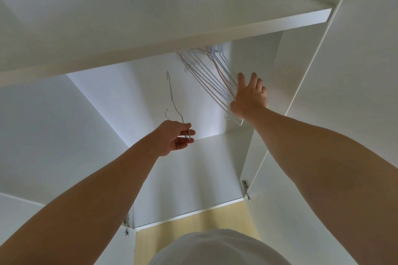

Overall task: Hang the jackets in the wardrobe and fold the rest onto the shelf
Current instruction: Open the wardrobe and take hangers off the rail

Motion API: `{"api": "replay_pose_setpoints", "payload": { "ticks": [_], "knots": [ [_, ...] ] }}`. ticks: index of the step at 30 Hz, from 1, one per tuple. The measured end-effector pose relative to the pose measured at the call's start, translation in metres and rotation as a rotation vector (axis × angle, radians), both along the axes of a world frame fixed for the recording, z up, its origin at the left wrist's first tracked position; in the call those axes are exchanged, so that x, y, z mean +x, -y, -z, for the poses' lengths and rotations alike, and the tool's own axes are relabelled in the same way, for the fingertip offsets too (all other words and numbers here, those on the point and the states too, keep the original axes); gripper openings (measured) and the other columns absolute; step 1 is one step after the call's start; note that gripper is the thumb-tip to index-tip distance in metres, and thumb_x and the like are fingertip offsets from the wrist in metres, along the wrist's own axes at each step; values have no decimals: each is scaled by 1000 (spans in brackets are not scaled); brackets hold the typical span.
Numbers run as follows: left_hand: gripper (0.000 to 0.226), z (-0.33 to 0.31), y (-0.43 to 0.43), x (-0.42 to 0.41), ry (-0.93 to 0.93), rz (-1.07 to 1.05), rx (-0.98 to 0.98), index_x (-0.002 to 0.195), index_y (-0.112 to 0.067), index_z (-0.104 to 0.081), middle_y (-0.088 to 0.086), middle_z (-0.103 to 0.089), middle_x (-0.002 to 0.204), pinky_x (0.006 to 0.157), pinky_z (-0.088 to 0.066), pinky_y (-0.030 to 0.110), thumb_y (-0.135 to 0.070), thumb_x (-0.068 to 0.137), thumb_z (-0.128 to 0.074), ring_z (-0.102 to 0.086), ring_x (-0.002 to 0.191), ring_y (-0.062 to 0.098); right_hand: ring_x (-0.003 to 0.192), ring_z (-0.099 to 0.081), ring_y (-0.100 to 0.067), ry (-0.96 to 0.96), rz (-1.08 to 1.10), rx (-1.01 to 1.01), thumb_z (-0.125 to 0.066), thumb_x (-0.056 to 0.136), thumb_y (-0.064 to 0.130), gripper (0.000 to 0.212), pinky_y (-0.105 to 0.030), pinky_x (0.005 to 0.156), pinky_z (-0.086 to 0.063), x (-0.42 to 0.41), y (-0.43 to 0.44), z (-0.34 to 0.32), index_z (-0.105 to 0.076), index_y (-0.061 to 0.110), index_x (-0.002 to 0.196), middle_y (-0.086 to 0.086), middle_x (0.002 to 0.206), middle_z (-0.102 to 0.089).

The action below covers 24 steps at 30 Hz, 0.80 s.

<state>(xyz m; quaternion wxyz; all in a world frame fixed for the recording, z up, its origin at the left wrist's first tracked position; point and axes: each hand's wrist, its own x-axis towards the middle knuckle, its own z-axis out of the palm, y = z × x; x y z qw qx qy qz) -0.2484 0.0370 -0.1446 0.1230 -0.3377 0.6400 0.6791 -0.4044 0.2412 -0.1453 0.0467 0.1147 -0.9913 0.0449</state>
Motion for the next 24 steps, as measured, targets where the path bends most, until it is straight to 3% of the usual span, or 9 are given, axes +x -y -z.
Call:
{"api": "replay_pose_setpoints", "payload": {
  "ticks": [2, 4, 6, 10, 12, 14, 18, 24],
  "knots": [
    [11, 2, 1, -1, 3, -9, 0, 105, -7, -64, 5, -77, 76, 61, -54, 31, -13, 96, -66, -74, 73, 28, 123, -51, -40, 216, 27, -123, -66, 86, 31, 102, -46, 100, -46, -7, 4, -1, 8, 26, 156, -22, 156, -21],
    [11, 2, 3, -2, 11, -16, -2, 105, -6, -64, 5, -77, 76, 62, -54, 31, -13, 96, -66, -73, 74, 28, 112, -61, -39, 331, 51, -274, -64, 88, 29, 100, -45, 90, -53, -10, 6, 2, 9, 25, 157, -19, 150, -38],
    [11, 3, 4, -4, 20, -22, 0, 104, -6, -64, 5, -77, 77, 62, -54, 32, -13, 96, -66, -73, 74, 29, 106, -63, -37, 313, 59, -353, -62, 87, 30, 84, -39, 81, -52, -13, 7, 6, -13, 20, 154, -15, 134, -57],
    [10, 4, 4, -9, 31, -20, -2, 103, -6, -65, 5, -77, 77, 63, -55, 32, -13, 96, -66, -73, 75, 29, 91, -69, -28, 323, 86, -515, -59, 77, 56, 58, -39, 82, -58, -14, 8, 5, -53, 22, 124, -3, 103, -71],
    [11, 4, 2, -13, 34, -17, -2, 104, -6, -65, 4, -77, 76, 63, -55, 32, -13, 96, -67, -73, 75, 29, 70, -72, -23, 351, 91, -632, -59, 73, 55, 41, -35, 72, -59, -13, 10, 3, -60, 21, 95, 1, 78, -72],
    [12, 4, -2, -17, 33, -6, 4, 105, -6, -64, 4, -77, 76, 63, -55, 31, -13, 96, -67, -73, 75, 29, 52, -71, -20, 424, 79, -813, -63, 81, 45, 31, -31, 63, -54, -13, 11, 4, -56, 15, 82, 1, 62, -66],
    [14, 5, -9, -26, 31, 32, 5, 107, -5, -64, 4, -77, 76, 63, -54, 31, -14, 96, -67, -73, 76, 29, 47, -70, -24, 463, 81, -826, -53, 95, 38, 29, -29, 50, -41, -13, 7, 1, -48, 12, 83, -6, 62, -63],
    [13, 4, -14, -35, 36, 73, -2, 105, -6, -64, 3, -77, 76, 63, -54, 31, -14, 96, -67, -73, 73, 27, 39, -66, -21, 328, 181, -729, -46, 100, 45, 33, -25, 42, -39, -20, -10, -6, -50, 15, 86, -9, 73, -66]
  ]
}}
